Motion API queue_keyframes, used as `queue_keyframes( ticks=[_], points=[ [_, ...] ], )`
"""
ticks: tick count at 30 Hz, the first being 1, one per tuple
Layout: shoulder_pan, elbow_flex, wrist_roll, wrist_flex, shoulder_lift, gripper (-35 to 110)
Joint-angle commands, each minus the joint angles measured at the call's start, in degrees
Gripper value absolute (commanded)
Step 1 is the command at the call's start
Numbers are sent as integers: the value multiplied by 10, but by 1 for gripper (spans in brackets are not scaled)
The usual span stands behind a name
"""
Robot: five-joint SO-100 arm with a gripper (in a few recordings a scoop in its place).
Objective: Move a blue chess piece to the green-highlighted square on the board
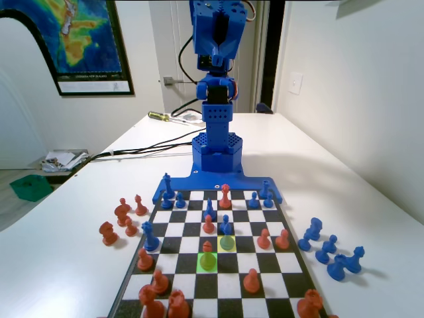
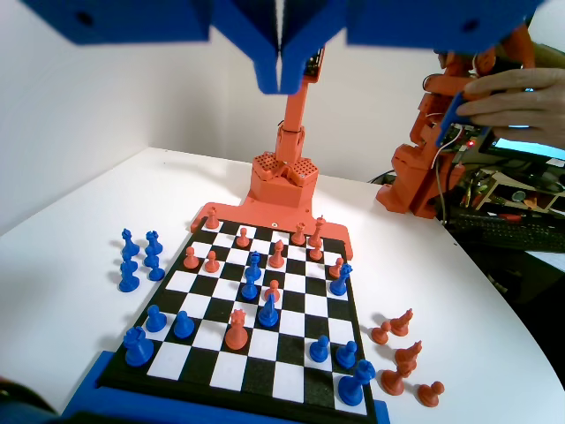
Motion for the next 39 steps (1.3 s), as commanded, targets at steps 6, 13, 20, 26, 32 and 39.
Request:
queue_keyframes(
  ticks=[6, 13, 20, 26, 32, 39],
  points=[
    [-11, -47, -30, -11, -88, 1],
    [-4, -154, -16, -13, -244, 1],
    [19, -220, 18, -39, -378, 1],
    [46, -252, 39, -69, -491, 1],
    [72, -280, 67, -96, -606, 1],
    [84, -347, 130, -102, -749, 1]
  ],
)
